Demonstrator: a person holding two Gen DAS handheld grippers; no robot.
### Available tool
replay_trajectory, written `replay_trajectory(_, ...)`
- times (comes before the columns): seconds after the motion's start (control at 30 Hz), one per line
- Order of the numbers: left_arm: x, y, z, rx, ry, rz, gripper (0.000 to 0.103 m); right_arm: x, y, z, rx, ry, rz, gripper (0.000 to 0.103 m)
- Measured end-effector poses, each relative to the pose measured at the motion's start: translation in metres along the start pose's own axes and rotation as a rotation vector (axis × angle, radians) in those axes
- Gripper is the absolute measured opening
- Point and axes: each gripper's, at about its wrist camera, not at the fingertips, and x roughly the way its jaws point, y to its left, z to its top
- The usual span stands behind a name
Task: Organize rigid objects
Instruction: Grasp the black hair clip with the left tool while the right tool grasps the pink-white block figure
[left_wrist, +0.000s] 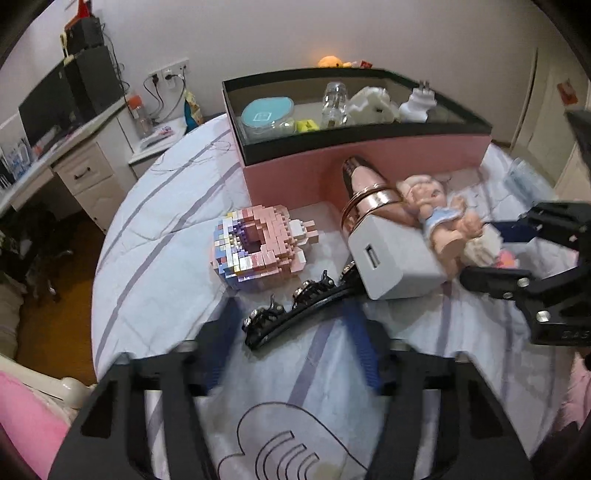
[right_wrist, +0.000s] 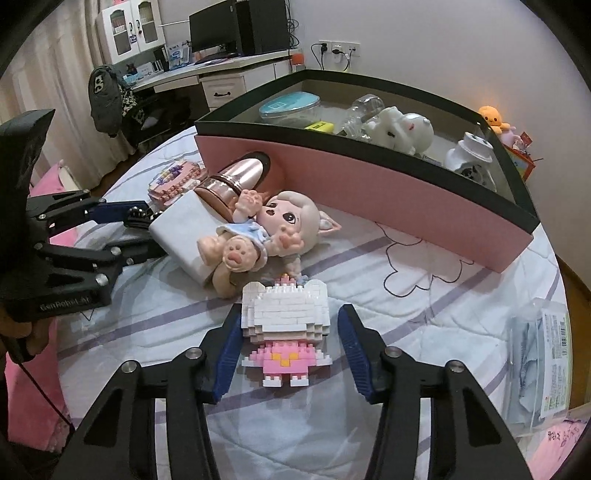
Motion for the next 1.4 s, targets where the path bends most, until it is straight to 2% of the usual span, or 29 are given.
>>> replay_trajectory(0.03, 0.001, -0.002, 0.001, 0.003, -0.007, 0.004, 0.074, 0.001, 0.001, 0.0, -0.005, -0.001, -0.002, 0.053)
replay_trajectory(0.1, 0.002, -0.003, 0.002, -0.008, -0.006, -0.049, 0.066, 0.002, 0.001, 0.002, -0.007, -0.001, -0.002, 0.053)
replay_trajectory(0.2, -0.001, -0.007, 0.002, 0.005, -0.007, -0.029, 0.064, 0.001, 0.0, 0.001, -0.008, -0.001, 0.001, 0.051)
replay_trajectory(0.37, -0.014, -0.008, -0.007, 0.014, 0.003, -0.056, 0.057, -0.002, -0.007, 0.001, 0.002, -0.003, -0.007, 0.05)
replay_trajectory(0.47, -0.018, -0.012, -0.012, 0.043, 0.003, -0.075, 0.057, -0.003, -0.01, 0.002, 0.001, -0.002, -0.015, 0.05)
replay_trajectory(0.5, -0.017, -0.012, -0.013, 0.049, 0.0, -0.075, 0.061, -0.003, -0.01, 0.002, -0.001, -0.001, -0.014, 0.05)
replay_trajectory(0.57, -0.012, -0.009, -0.01, 0.047, -0.014, -0.041, 0.063, -0.002, -0.009, 0.002, -0.005, 0.0, -0.014, 0.05)
replay_trajectory(0.63, -0.007, -0.007, -0.004, 0.05, -0.027, -0.063, 0.064, -0.001, -0.009, 0.003, -0.007, -0.002, -0.015, 0.05)
replay_trajectory(0.67, -0.005, -0.008, -0.002, 0.055, -0.024, -0.079, 0.062, 0.0, -0.008, 0.004, -0.006, -0.002, -0.014, 0.05)
replay_trajectory(0.73, -0.002, -0.012, 0.0, 0.064, -0.015, -0.117, 0.051, 0.002, -0.007, 0.005, -0.008, -0.005, -0.013, 0.049)
replay_trajectory(0.8, -0.004, -0.019, -0.002, 0.068, -0.014, -0.144, 0.032, 0.004, -0.005, 0.005, -0.014, -0.004, -0.013, 0.045)
replay_trajectory(0.87, -0.007, -0.022, -0.005, 0.053, -0.013, -0.179, 0.024, 0.004, -0.004, 0.003, -0.021, -0.012, -0.014, 0.045)
replay_trajectory(0.97, -0.011, -0.018, -0.01, 0.002, -0.022, -0.204, 0.02, 0.002, -0.006, 0.001, -0.023, -0.02, -0.001, 0.045)
replay_trajectory(1.3, -0.031, -0.012, -0.024, -0.094, -0.035, -0.136, 0.02, -0.02, -0.017, -0.008, 0.031, -0.045, 0.025, 0.045)
replay_trajectory(1.4, -0.046, -0.005, -0.023, -0.119, -0.062, -0.111, 0.019, -0.028, -0.02, -0.006, 0.048, -0.062, 0.039, 0.045)
